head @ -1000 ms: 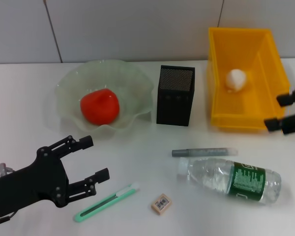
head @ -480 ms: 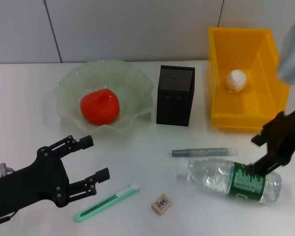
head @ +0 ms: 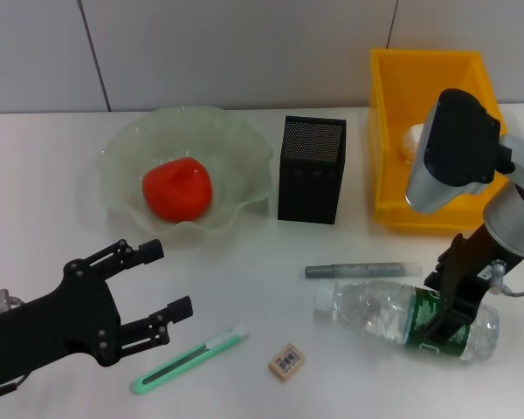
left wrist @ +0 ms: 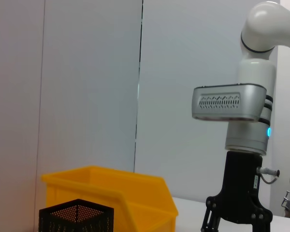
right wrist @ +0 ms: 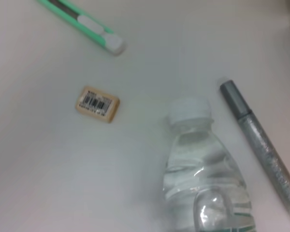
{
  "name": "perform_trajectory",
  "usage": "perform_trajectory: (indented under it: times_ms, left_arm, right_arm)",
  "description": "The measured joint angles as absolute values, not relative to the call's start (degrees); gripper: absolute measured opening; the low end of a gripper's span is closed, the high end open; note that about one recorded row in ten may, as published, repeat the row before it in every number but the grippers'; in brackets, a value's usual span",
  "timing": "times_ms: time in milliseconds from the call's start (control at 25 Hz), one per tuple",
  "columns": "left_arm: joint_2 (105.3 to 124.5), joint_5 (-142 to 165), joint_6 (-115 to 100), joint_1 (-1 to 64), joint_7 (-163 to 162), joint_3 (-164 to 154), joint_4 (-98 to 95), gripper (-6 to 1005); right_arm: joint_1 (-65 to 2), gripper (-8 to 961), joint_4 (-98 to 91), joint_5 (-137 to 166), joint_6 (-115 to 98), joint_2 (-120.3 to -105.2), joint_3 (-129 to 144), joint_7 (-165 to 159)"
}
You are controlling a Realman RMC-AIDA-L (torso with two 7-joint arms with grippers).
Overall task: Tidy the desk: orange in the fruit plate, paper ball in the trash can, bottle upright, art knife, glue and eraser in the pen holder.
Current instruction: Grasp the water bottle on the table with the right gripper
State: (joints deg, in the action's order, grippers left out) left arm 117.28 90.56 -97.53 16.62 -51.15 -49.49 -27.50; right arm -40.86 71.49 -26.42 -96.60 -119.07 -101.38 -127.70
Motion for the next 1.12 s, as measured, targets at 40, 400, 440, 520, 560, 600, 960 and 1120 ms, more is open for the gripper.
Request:
perform_trajectory:
  times_ms: [40, 400, 440, 520, 560, 600, 960, 1120]
  left_arm:
    - [117.27, 90.6, -97.4, 16.6, -51.1, -49.4, -27.5, 811]
    - [117.24, 90.6, -97.4, 16.6, -50.9, -49.4, -27.4, 811]
    - [117.24, 90.6, -97.4, 16.7, -50.9, -49.4, -27.5, 811]
    - [117.24, 90.7, -97.3, 16.7, -50.9, -49.4, -27.5, 811]
    - [117.24, 90.7, -97.2, 16.7, -50.9, -49.4, -27.5, 811]
    - [117.24, 90.7, -97.2, 16.7, -50.9, -49.4, -27.5, 811]
    - [117.25, 90.7, -97.2, 16.6, -50.6, -49.4, -27.1, 811]
    - [117.24, 90.7, -97.2, 16.6, -50.6, -49.4, -27.1, 811]
  right_arm:
    - [-41.0, 773, 70.7, -26.1, -96.1, -119.08, -101.2, -127.9]
    - [-40.9, 776, 66.7, -26.1, -92.8, -119.12, -99.9, -128.2]
    - [-40.8, 776, 66.3, -26.1, -92.3, -119.15, -99.4, -128.2]
    - [-40.6, 777, 65.7, -26.1, -91.6, -119.23, -99.0, -128.2]
    - [-40.6, 776, 65.3, -26.2, -91.5, -119.27, -98.8, -128.3]
    - [-40.6, 776, 65.3, -26.2, -91.5, -119.27, -98.8, -128.3]
    - [-40.8, 769, 64.1, -26.4, -91.2, -119.27, -98.8, -129.1]
    - [-40.6, 766, 64.1, -26.4, -91.2, -119.27, -98.8, -129.1]
